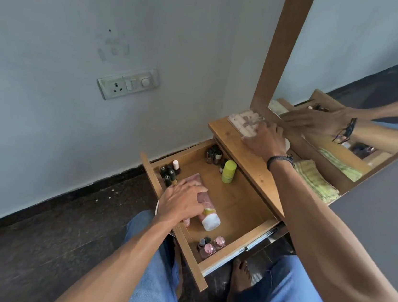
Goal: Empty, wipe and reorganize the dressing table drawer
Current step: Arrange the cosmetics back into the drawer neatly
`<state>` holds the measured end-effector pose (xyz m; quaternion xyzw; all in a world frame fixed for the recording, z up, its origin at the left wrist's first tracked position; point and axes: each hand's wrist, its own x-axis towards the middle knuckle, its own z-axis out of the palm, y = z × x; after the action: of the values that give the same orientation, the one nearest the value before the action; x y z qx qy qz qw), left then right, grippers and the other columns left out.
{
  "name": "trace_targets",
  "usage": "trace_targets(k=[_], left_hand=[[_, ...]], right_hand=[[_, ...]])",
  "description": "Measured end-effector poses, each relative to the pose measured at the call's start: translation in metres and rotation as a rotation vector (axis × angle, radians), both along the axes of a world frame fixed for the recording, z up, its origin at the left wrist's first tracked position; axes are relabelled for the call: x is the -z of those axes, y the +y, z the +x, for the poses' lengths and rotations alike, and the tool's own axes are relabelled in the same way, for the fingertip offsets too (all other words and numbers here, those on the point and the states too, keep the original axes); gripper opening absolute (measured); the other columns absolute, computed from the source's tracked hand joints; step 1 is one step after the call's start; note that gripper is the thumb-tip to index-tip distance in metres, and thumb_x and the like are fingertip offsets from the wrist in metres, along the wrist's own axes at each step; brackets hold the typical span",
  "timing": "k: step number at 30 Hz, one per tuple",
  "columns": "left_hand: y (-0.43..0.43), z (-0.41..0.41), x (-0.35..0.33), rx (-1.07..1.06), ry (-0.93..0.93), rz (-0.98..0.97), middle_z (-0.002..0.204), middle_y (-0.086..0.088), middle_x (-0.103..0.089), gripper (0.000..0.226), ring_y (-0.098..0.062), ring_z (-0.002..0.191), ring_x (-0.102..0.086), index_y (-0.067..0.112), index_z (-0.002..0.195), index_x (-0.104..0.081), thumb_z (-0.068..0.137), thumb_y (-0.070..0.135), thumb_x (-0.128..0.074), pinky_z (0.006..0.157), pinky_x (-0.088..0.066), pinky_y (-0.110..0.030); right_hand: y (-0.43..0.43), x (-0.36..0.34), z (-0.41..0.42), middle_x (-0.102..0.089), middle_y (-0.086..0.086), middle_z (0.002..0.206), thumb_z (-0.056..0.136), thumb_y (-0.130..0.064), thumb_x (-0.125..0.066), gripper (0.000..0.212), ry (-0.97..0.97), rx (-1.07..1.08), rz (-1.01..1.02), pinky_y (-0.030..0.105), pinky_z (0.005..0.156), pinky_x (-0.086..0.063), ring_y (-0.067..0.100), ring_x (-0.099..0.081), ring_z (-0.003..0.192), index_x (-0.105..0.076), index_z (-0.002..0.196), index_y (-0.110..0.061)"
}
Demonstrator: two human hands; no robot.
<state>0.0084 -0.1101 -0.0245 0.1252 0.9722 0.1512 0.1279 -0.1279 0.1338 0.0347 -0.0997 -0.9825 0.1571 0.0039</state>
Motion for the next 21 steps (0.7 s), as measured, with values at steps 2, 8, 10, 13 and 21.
trace_targets(k=[2, 8, 10, 13, 21], left_hand=[[0.000, -0.001, 0.000, 0.007, 0.002, -0.006, 0.155, 0.015, -0.042, 0.055, -0.015, 0.140, -0.038, 0.038, 0.145, -0.050, 0.091, 0.045, -0.056, 0.111, -0.031, -0.042], [0.000, -0.001, 0.000, 0.009, 0.003, -0.011, 0.154, 0.014, -0.043, 0.053, -0.016, 0.141, -0.039, 0.038, 0.142, -0.053, 0.090, 0.042, -0.058, 0.109, -0.034, -0.042], [0.000, 0.000, 0.001, 0.007, 0.009, 0.002, 0.153, 0.015, -0.045, 0.053, -0.013, 0.138, -0.041, 0.038, 0.140, -0.055, 0.088, 0.039, -0.058, 0.107, -0.036, -0.042], [0.000, 0.000, 0.002, 0.000, 0.010, 0.015, 0.152, 0.015, -0.046, 0.052, -0.013, 0.138, -0.041, 0.037, 0.139, -0.056, 0.088, 0.038, -0.058, 0.107, -0.035, -0.042], [-0.001, -0.003, 0.004, -0.018, 0.028, -0.001, 0.148, 0.013, -0.050, 0.053, -0.013, 0.132, -0.046, 0.035, 0.138, -0.056, 0.086, 0.042, -0.058, 0.101, -0.040, -0.041]], right_hand=[[0.000, 0.002, -0.002, -0.040, 0.020, 0.149, 0.087, -0.050, -0.065, 0.066, -0.016, 0.012, -0.022, 0.050, 0.112, -0.035, 0.042, -0.037, 0.136, -0.048, 0.142, -0.016], [0.006, -0.002, -0.006, -0.040, 0.020, 0.146, 0.083, -0.059, -0.068, 0.070, -0.066, -0.038, -0.015, 0.053, 0.113, -0.035, 0.047, -0.043, 0.132, -0.048, 0.139, -0.022], [0.009, -0.006, -0.009, -0.041, 0.019, 0.145, 0.084, -0.060, -0.069, 0.068, -0.076, -0.056, -0.014, 0.053, 0.109, -0.041, 0.047, -0.049, 0.128, -0.050, 0.136, -0.021], [0.009, -0.012, -0.013, -0.040, 0.018, 0.149, 0.084, -0.059, -0.069, 0.063, -0.080, -0.078, -0.013, 0.051, 0.106, -0.044, 0.047, -0.049, 0.128, -0.053, 0.133, -0.022], [0.007, -0.012, -0.010, -0.046, 0.007, 0.138, 0.078, -0.051, -0.077, 0.044, -0.070, -0.081, -0.011, 0.044, 0.094, -0.037, 0.042, -0.043, 0.121, -0.060, 0.113, -0.029]])
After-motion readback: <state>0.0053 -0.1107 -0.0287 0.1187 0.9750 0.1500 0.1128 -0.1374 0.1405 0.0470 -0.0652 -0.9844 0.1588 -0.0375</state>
